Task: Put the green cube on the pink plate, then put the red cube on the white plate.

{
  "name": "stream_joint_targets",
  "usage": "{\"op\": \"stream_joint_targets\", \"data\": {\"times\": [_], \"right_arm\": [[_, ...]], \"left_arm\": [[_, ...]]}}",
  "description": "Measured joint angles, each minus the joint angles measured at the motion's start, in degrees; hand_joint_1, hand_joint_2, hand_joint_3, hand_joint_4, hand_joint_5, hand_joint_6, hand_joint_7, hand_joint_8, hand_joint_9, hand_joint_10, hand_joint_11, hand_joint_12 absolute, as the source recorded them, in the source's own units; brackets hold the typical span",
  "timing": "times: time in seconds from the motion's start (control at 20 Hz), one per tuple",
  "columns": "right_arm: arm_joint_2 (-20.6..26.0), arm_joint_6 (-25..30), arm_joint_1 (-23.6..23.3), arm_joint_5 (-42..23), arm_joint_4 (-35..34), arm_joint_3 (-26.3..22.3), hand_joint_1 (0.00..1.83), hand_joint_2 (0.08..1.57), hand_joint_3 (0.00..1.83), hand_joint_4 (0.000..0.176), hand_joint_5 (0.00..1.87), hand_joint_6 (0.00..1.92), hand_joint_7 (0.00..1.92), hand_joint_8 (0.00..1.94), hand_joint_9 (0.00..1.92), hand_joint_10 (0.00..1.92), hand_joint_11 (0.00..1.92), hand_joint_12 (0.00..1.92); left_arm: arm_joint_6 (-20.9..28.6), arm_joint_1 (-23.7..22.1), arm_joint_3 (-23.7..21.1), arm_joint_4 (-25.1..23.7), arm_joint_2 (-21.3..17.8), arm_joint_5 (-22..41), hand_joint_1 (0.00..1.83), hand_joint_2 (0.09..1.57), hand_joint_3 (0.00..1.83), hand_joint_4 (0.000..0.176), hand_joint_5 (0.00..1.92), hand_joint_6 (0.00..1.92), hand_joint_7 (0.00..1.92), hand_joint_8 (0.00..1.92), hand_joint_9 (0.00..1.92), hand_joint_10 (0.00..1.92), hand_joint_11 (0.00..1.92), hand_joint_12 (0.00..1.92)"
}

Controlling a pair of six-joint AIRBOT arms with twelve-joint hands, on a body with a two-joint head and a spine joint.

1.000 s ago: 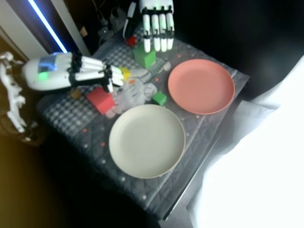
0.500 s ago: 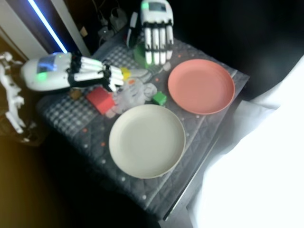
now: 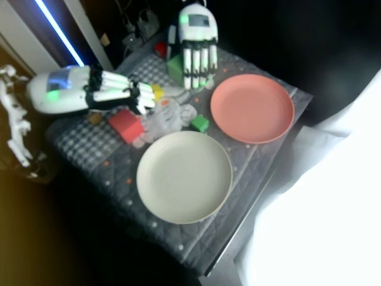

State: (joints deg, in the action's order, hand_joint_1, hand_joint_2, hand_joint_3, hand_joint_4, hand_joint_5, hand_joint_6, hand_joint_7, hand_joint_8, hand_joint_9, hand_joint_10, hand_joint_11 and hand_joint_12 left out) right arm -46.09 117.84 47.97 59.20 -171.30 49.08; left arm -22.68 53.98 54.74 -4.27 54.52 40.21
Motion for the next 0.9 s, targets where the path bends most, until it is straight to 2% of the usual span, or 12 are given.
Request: {"op": "stream_joint_targets", "data": {"times": [0.1, 0.15, 0.3, 0.4, 0.55, 0.6, 0.65, 0.7, 0.75, 0.8, 0.85, 0.9], "right_arm": [[0.0, 0.0, 0.0, 0.0, 0.1, 0.0, 0.86, 0.85, 0.03, 0.000, 0.50, 0.00, 0.46, 0.01, 0.42, 0.08, 0.00, 1.26], [0.0, 0.0, 0.0, 0.0, 0.0, 0.0, 0.85, 0.85, 0.03, 0.000, 0.50, 0.00, 0.46, 0.01, 0.42, 0.07, 0.00, 1.26], [-0.1, 0.0, 0.0, 0.0, 0.0, 0.0, 0.87, 0.86, 0.02, 0.000, 0.51, 0.01, 0.49, 0.01, 0.45, 0.08, 0.00, 1.36], [-0.2, 0.0, 0.0, 0.0, 0.1, 0.0, 0.87, 0.86, 0.02, 0.000, 0.52, 0.01, 0.50, 0.01, 0.47, 0.09, 0.00, 1.44], [-0.6, 0.0, 0.0, 0.0, -0.1, 0.3, 0.87, 0.86, 0.01, 0.000, 0.50, 0.00, 0.52, 0.01, 0.49, 0.11, 0.00, 1.49], [-0.7, 0.0, 0.0, 0.0, 0.1, 0.3, 0.88, 0.86, 0.01, 0.000, 0.48, 0.00, 0.49, 0.00, 0.46, 0.11, 0.00, 1.44], [-0.8, 0.0, 0.0, -0.1, 0.0, 0.3, 0.89, 0.87, 0.02, 0.000, 0.45, 0.00, 0.48, 0.00, 0.45, 0.10, 0.00, 1.42], [-0.9, 0.0, 0.0, 0.0, 0.0, 0.3, 0.89, 0.87, 0.02, 0.000, 0.46, 0.01, 0.50, 0.01, 0.47, 0.14, 0.01, 1.46], [-0.9, 0.0, 0.0, 0.1, 0.0, 0.3, 0.87, 0.87, 0.04, 0.000, 0.46, 0.01, 0.51, 0.01, 0.43, 0.27, 0.01, 1.48], [-0.9, 0.0, 0.0, 0.1, 0.0, 0.3, 0.88, 0.79, 0.20, 0.000, 0.46, 0.03, 0.51, 0.01, 0.28, 0.59, 0.00, 1.54], [-0.9, 0.0, 0.0, 0.1, 0.0, 0.4, 0.88, 0.69, 0.46, 0.000, 0.43, 0.06, 0.50, 0.01, 0.15, 0.87, 0.00, 1.61], [-0.9, 0.0, 0.0, 0.1, 0.0, 0.5, 0.88, 0.57, 0.75, 0.000, 0.28, 0.46, 0.48, 0.12, 0.11, 1.08, 0.00, 1.71]], "left_arm": [[-0.2, 0.0, 0.6, 1.2, 0.3, 1.1, 1.17, 1.30, 0.00, 0.000, 0.59, 1.35, 0.72, 1.66, 0.70, 1.75, 0.70, 1.90], [-0.2, -0.2, 1.0, 2.3, 0.3, 2.1, 1.16, 1.31, 0.00, 0.000, 0.57, 1.39, 0.73, 1.65, 0.64, 1.73, 0.60, 1.92], [-0.2, -2.0, 1.5, 6.0, 0.3, 7.6, 1.15, 1.29, 0.00, 0.000, 0.60, 1.39, 0.74, 1.58, 0.62, 1.65, 0.54, 1.92], [-0.1, -4.0, 2.8, 7.5, 0.3, 11.0, 1.16, 1.28, 0.00, 0.000, 0.61, 1.37, 0.77, 1.55, 0.65, 1.67, 0.62, 1.92], [-0.2, -7.0, 8.0, 12.1, 2.6, 10.9, 1.15, 1.27, 0.00, 0.000, 0.63, 1.36, 0.77, 1.50, 0.64, 1.52, 0.57, 1.87], [-0.3, -8.0, 9.6, 12.6, 3.2, 9.0, 1.18, 1.26, 0.00, 0.000, 0.68, 1.26, 0.79, 1.53, 0.65, 1.65, 0.60, 1.91], [-0.3, -8.9, 10.9, 12.7, 4.1, 7.8, 1.18, 1.25, 0.00, 0.000, 0.69, 1.25, 0.81, 1.49, 0.65, 1.61, 0.57, 1.92], [-0.2, -10.1, 12.1, 12.9, 5.1, 6.2, 1.15, 1.24, 0.00, 0.000, 0.69, 1.35, 0.80, 1.38, 0.64, 1.39, 0.50, 1.82], [-0.2, -11.0, 13.1, 12.7, 5.9, 4.9, 1.15, 1.24, 0.00, 0.000, 0.68, 1.39, 0.81, 1.32, 0.66, 1.26, 0.50, 1.76], [-0.2, -11.8, 14.0, 12.7, 6.7, 3.6, 1.16, 1.24, 0.00, 0.000, 0.68, 1.37, 0.83, 1.34, 0.69, 1.28, 0.52, 1.79], [-0.2, -13.5, 15.8, 12.5, 8.0, 1.3, 1.17, 1.24, 0.00, 0.000, 0.68, 1.34, 0.85, 1.35, 0.72, 1.35, 0.56, 1.83], [-0.2, -14.5, 16.8, 12.5, 8.8, -0.2, 1.18, 1.22, 0.00, 0.000, 0.70, 1.32, 0.89, 1.28, 0.77, 1.31, 0.59, 1.76]]}}
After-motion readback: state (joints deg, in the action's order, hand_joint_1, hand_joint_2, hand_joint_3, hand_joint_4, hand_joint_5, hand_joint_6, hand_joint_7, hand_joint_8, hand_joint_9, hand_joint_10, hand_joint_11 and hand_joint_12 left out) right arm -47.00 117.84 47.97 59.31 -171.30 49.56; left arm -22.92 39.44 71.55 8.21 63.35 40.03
